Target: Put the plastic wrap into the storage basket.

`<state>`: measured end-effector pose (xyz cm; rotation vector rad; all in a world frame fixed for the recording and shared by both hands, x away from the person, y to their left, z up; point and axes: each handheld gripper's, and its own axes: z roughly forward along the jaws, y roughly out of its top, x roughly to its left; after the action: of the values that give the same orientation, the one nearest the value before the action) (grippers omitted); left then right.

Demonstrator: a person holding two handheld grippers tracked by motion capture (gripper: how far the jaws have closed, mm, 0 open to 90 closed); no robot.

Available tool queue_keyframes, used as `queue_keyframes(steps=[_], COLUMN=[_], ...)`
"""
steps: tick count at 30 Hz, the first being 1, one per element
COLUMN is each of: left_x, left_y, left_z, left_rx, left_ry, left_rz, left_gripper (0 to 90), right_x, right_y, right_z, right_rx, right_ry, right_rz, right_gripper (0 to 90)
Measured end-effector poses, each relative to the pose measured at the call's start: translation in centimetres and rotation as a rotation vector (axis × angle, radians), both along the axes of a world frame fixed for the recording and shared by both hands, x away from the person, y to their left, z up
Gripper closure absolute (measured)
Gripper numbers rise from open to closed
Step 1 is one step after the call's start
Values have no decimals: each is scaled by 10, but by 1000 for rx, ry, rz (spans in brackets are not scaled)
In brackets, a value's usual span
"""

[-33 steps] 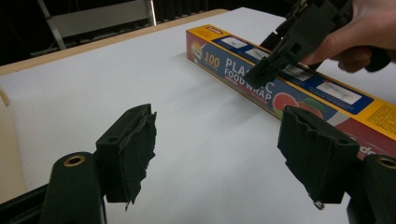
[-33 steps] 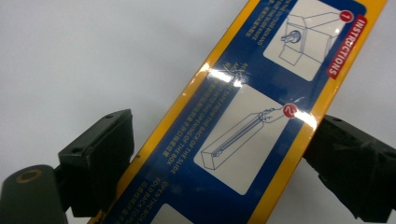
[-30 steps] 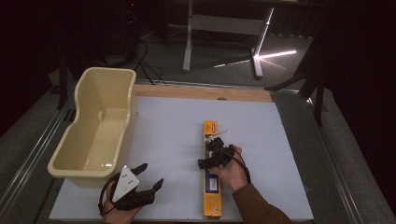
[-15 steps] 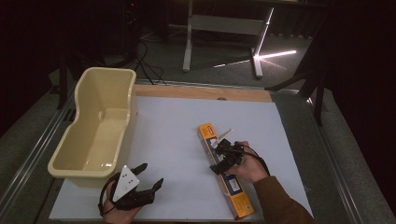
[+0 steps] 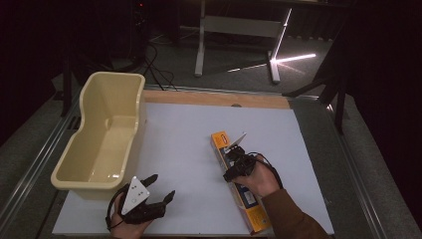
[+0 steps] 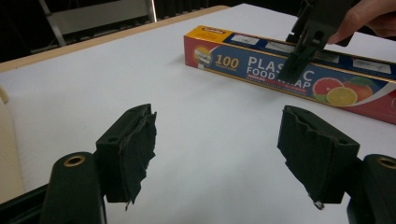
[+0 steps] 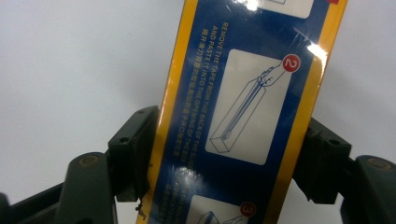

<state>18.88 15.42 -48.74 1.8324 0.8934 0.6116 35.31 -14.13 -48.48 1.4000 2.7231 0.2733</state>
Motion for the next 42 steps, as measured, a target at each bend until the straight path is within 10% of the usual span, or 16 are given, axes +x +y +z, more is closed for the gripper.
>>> queue_keyframes(steps=[14,42], left_x=[0,0], left_y=[0,1], left_z=[0,0], left_rx=[-3,-5], left_ry=[4,-1], left_rz=[2,0], left_gripper=[272,273], right_x=[10,36], right_y=[3,7], right_z=[-2,33], right_rx=[-22,397], right_ry=[89,199], right_rz=[-68,-123], right_gripper=[366,387])
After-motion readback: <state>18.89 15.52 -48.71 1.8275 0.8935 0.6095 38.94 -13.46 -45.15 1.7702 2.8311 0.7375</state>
